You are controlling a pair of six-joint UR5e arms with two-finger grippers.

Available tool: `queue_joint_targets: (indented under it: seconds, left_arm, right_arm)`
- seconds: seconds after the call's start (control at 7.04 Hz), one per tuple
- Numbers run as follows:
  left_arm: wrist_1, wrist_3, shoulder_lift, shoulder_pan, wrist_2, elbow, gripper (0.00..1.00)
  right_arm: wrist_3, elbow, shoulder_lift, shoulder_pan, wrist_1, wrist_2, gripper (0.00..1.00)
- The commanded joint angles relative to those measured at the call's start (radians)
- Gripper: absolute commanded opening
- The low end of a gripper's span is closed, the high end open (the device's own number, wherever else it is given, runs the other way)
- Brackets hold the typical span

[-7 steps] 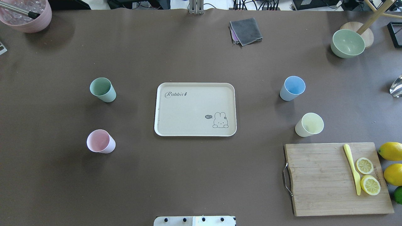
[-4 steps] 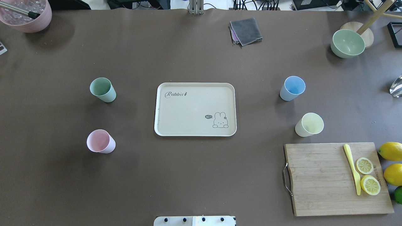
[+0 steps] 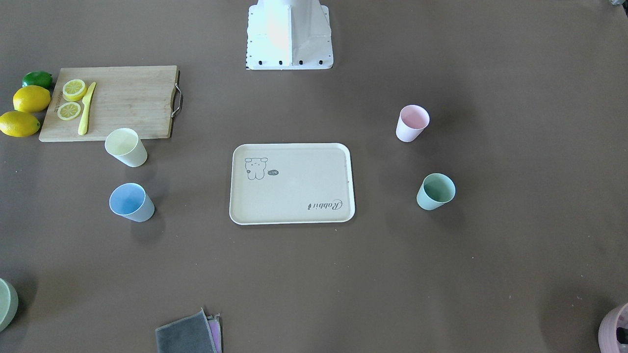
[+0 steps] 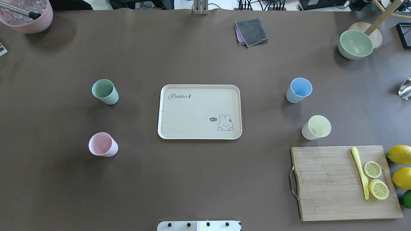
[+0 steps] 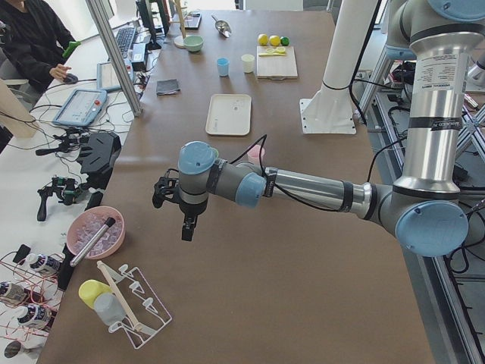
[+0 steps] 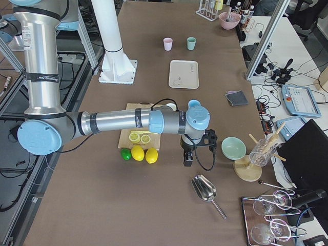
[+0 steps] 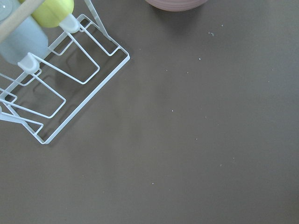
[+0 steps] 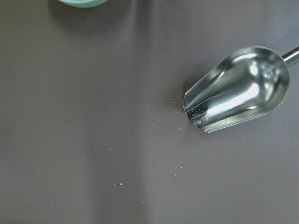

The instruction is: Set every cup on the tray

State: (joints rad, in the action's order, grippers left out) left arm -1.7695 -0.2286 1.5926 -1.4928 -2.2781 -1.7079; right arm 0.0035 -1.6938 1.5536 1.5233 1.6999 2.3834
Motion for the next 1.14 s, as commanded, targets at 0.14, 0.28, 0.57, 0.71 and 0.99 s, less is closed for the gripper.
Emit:
queue_joint_targets:
  seconds: [0.14,0.28,0.57,0.71,0.99]
  left_arm:
    - [-0.135,-0.003,-0.011,0.029,-0.045,0.007,0.98]
    - [-0.154,-0.003,-0.029,0.040,-0.099,0.011,0.98]
    - [-0.169,-0.111,-0.004,0.066,-0.149,0.007,0.98]
    - [-0.223,-0.135,0.019,0.075,-0.159,0.005,0.98]
    - [-0.328,-0.445,0.061,0.222,-0.164,-0.021,0.98]
  right_arm:
    - [-0.001,-0.006,-0.015,0.000,-0.078,-0.009,1.00]
    - [0.012,0.035,-0.026,-0.003,-0.078,-0.006,1.00]
    - [0.039,-0.007,0.002,0.000,-0.082,0.010,1.00]
    - [0.041,-0.033,0.000,-0.003,-0.097,0.013,1.00]
    - [0.115,-0.038,-0.007,-0.049,-0.098,0.060,1.00]
